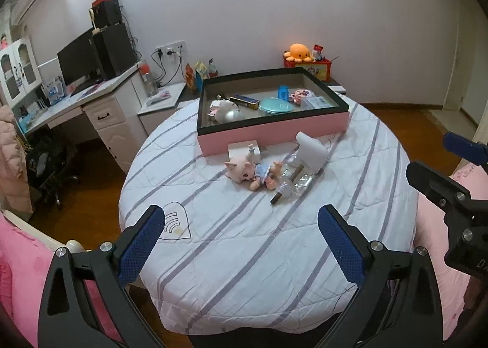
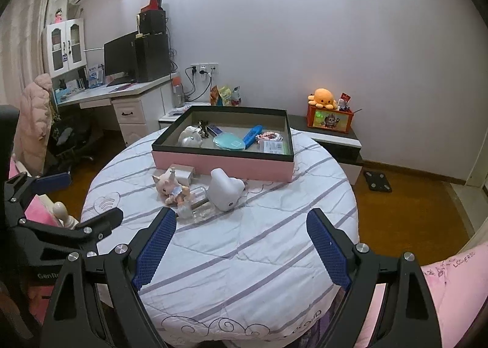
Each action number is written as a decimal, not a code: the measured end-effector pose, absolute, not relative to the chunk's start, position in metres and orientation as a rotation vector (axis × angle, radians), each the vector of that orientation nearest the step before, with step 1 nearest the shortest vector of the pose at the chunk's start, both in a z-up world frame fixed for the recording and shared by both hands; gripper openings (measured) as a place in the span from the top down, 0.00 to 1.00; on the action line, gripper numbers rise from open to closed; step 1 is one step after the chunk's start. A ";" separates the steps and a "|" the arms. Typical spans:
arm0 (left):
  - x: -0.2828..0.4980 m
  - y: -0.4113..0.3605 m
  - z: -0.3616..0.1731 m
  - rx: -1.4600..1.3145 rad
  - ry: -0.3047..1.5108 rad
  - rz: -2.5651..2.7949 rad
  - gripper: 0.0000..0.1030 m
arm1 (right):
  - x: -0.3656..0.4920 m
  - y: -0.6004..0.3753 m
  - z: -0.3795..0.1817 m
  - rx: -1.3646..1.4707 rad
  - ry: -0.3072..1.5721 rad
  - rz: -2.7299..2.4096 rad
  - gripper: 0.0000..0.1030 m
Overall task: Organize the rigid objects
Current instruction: 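Move the right tool to the white hair dryer while the left tool approaches the pig doll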
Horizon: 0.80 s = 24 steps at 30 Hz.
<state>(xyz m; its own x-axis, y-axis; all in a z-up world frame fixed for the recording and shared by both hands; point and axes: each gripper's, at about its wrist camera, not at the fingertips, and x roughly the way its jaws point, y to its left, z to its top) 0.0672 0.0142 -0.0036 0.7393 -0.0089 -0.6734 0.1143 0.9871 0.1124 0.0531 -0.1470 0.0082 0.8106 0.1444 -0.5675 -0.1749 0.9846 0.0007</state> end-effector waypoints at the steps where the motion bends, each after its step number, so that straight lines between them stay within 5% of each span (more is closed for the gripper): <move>1: 0.068 0.015 -0.003 0.146 0.735 -0.067 0.01 | 0.049 -0.147 0.008 -0.052 0.598 0.173 0.14; 24: 0.102 0.030 -0.022 0.107 0.828 -0.036 0.01 | 0.080 -0.147 -0.009 -0.011 0.701 0.161 0.14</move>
